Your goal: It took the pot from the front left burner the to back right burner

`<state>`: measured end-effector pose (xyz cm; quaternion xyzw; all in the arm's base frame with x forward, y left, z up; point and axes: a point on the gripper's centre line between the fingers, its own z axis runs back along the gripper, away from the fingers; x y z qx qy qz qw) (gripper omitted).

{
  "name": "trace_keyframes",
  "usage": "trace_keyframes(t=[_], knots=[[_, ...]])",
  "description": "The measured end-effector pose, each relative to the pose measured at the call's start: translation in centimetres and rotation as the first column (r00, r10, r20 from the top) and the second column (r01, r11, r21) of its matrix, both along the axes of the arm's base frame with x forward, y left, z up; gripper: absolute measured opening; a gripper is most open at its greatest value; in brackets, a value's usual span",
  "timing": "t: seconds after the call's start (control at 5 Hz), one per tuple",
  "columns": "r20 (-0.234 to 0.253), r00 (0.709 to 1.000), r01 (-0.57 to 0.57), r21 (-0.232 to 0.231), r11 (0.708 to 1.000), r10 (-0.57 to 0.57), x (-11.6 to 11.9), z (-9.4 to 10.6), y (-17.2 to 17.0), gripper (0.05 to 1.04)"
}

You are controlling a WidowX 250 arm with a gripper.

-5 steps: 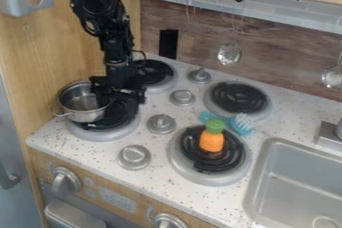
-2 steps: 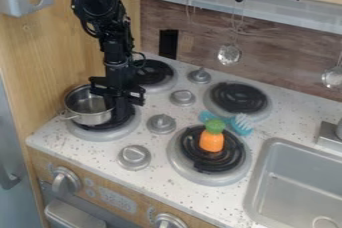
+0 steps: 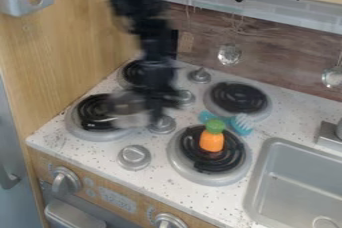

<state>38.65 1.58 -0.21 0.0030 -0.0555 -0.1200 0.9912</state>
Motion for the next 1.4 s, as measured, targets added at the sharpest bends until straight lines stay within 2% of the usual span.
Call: trace_keyframes(t=[0.2,0.4,0.6,0.8,1.0,1.2,1.4], knots=[[0.012,0.989,0.150,0.023,0.988,-0.150,0.2,0.1,-4.3,0.056],[0.069,0.960,0.269,0.064,0.961,-0.273,1.9,1.1,-8.5,0.055],[0.074,0.946,0.306,0.110,0.946,-0.315,3.6,0.6,-9.9,0.055],[0.087,0.953,0.273,0.156,0.949,-0.289,5.0,0.9,-9.3,0.055],[0.073,0.958,0.260,0.190,0.947,-0.278,6.2,0.2,-9.1,0.055],[0.084,0.958,0.251,0.212,0.945,-0.273,7.6,0.0,-9.0,0.055],[0.090,0.955,0.262,0.196,0.945,-0.283,8.7,-0.3,-9.5,0.055]])
